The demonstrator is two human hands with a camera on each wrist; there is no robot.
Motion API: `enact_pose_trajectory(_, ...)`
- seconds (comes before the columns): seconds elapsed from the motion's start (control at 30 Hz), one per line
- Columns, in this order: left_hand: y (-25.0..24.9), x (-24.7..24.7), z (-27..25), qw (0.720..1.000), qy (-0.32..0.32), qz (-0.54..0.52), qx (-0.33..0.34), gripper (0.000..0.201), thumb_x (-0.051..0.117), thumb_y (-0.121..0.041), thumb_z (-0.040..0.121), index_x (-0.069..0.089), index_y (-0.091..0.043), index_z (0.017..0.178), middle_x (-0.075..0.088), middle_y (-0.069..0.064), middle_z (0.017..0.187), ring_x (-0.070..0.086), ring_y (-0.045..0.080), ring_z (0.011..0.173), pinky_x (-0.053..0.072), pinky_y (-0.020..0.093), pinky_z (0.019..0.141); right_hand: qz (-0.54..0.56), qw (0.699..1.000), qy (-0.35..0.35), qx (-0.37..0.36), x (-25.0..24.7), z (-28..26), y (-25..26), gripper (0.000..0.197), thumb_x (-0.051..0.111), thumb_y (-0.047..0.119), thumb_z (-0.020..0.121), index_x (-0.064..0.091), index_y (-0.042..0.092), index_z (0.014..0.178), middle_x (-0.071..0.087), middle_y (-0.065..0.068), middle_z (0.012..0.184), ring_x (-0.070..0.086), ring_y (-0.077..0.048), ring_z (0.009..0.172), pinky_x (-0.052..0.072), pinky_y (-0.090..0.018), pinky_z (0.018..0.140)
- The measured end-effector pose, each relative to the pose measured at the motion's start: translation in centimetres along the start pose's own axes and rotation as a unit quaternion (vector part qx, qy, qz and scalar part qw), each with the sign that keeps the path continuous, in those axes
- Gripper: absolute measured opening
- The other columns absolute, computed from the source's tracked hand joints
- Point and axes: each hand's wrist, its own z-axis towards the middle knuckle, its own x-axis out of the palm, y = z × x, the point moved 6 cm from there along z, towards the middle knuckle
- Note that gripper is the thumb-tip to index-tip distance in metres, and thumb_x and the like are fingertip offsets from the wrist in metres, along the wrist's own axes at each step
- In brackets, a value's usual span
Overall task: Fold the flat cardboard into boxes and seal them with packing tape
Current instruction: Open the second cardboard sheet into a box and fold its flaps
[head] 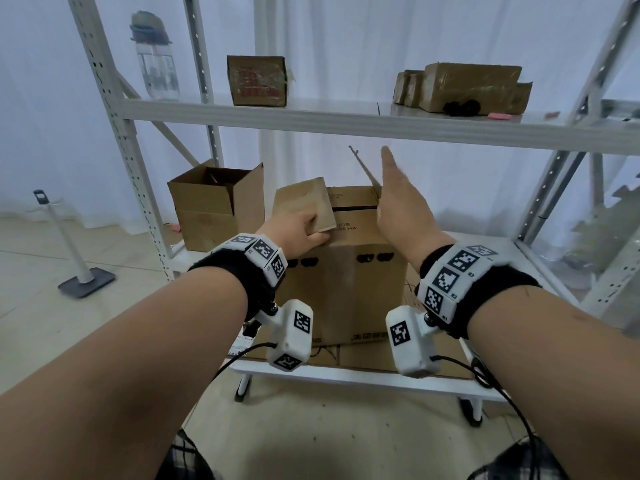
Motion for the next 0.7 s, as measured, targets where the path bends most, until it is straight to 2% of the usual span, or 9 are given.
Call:
enact_pose_trajectory(0.03, 0.1, 0.2, 0.0, 1.0, 0.003, -0.001, -0.001, 0.054, 0.047, -0.047, 0.097, 0.043, -0.016, 0.141, 0.051, 0.009, 0.139, 0.049, 0.027, 0.124, 0.038, 0.032, 0.097, -0.002, 1.0, 0.001, -0.003, 0.3, 0.0, 0.0, 0.072, 0.04, -0.004, 0.095, 0.009, 0.019, 0.155, 0.058, -0.016, 0.113, 0.055, -0.022, 0.074, 0.041, -0.027, 0.061)
enact_pose_trajectory(0.07, 0.2, 0.3, 0.1, 1.0, 0.005, 0.001, -0.003, 0.055, 0.046, -0.049, 0.096, 0.041, -0.018, 0.142, 0.05, 0.009, 0.14, 0.048, 0.027, 0.125, 0.039, 0.033, 0.098, -0.016, 1.0, 0.003, -0.011, 0.7, 0.0, 0.0, 0.059, 0.039, 0.001, 0.097, 0.024, 0.017, 0.151, 0.058, -0.008, 0.092, 0.049, -0.019, 0.068, 0.035, -0.026, 0.056)
enact_pose_trajectory(0.13, 0.3, 0.5, 0.2, 1.0, 0.009, 0.012, -0.007, 0.055, 0.045, -0.051, 0.096, 0.04, -0.021, 0.143, 0.047, 0.01, 0.14, 0.047, 0.029, 0.125, 0.039, 0.036, 0.099, -0.045, 0.999, 0.005, -0.023, 1.5, 0.1, 0.1, 0.03, 0.038, 0.007, 0.099, 0.051, 0.012, 0.125, 0.053, -0.004, 0.086, 0.045, -0.02, 0.07, 0.03, -0.028, 0.057)
enact_pose_trajectory(0.2, 0.5, 0.6, 0.3, 1.0, 0.014, 0.024, -0.008, 0.056, 0.044, -0.051, 0.096, 0.038, -0.022, 0.143, 0.045, 0.012, 0.141, 0.047, 0.03, 0.125, 0.039, 0.036, 0.099, -0.038, 0.999, 0.006, -0.035, 2.4, 0.2, 0.1, 0.018, 0.039, 0.011, 0.099, 0.057, 0.012, 0.101, 0.05, -0.001, 0.085, 0.046, -0.022, 0.074, 0.029, -0.028, 0.06)
enact_pose_trajectory(0.3, 1.0, 0.5, 0.4, 0.999, 0.007, 0.03, -0.008, 0.055, 0.045, -0.051, 0.096, 0.041, -0.02, 0.141, 0.047, 0.012, 0.138, 0.048, 0.029, 0.123, 0.039, 0.035, 0.098, -0.029, 0.997, 0.036, -0.066, 3.7, 0.2, 0.4, 0.026, 0.042, 0.015, 0.098, 0.047, 0.022, 0.073, 0.046, 0.005, 0.072, 0.047, -0.021, 0.075, 0.022, -0.028, 0.053)
enact_pose_trajectory(0.43, 1.8, 0.7, 0.6, 1.0, -0.001, 0.028, -0.003, 0.06, 0.047, -0.056, 0.093, 0.044, -0.017, 0.139, 0.05, 0.01, 0.135, 0.049, 0.028, 0.121, 0.04, 0.037, 0.098, -0.032, 0.992, 0.083, -0.091, 4.8, -0.1, 0.4, 0.023, 0.047, 0.024, 0.099, 0.062, 0.012, 0.086, 0.061, 0.0, 0.086, 0.052, -0.019, 0.081, 0.037, -0.033, 0.066)
enact_pose_trajectory(0.53, 2.3, 1.2, 0.9, 0.999, 0.0, 0.04, 0.001, 0.074, 0.046, -0.066, 0.087, 0.037, -0.022, 0.146, 0.047, 0.009, 0.141, 0.045, 0.027, 0.128, 0.039, 0.038, 0.104, -0.019, 0.989, 0.122, -0.08, 5.8, -0.2, -0.4, 0.028, 0.05, 0.029, 0.097, 0.061, 0.01, 0.079, 0.063, -0.004, 0.081, 0.057, -0.023, 0.081, 0.045, -0.039, 0.071)
enact_pose_trajectory(0.63, 2.5, 2.0, 1.1, 0.999, 0.014, 0.048, 0.0, 0.079, 0.04, -0.071, 0.086, 0.034, -0.024, 0.148, 0.04, 0.01, 0.148, 0.04, 0.027, 0.134, 0.035, 0.04, 0.109, 0.021, 0.991, 0.117, -0.065, 6.1, -0.6, -1.3, 0.039, 0.044, 0.033, 0.1, 0.054, 0.016, 0.065, 0.059, -0.002, 0.071, 0.056, -0.022, 0.073, 0.048, -0.045, 0.075)
enact_pose_trajectory(0.7, 2.4, 2.6, 1.2, 0.999, 0.012, 0.036, 0.001, 0.074, 0.033, -0.07, 0.088, 0.036, -0.026, 0.147, 0.037, 0.013, 0.149, 0.037, 0.029, 0.136, 0.033, 0.044, 0.111, 0.027, 0.993, 0.108, -0.029, 6.2, -0.6, -2.3, 0.037, 0.041, 0.035, 0.1, 0.059, 0.016, 0.073, 0.059, 0.0, 0.078, 0.055, -0.02, 0.081, 0.047, -0.044, 0.084)
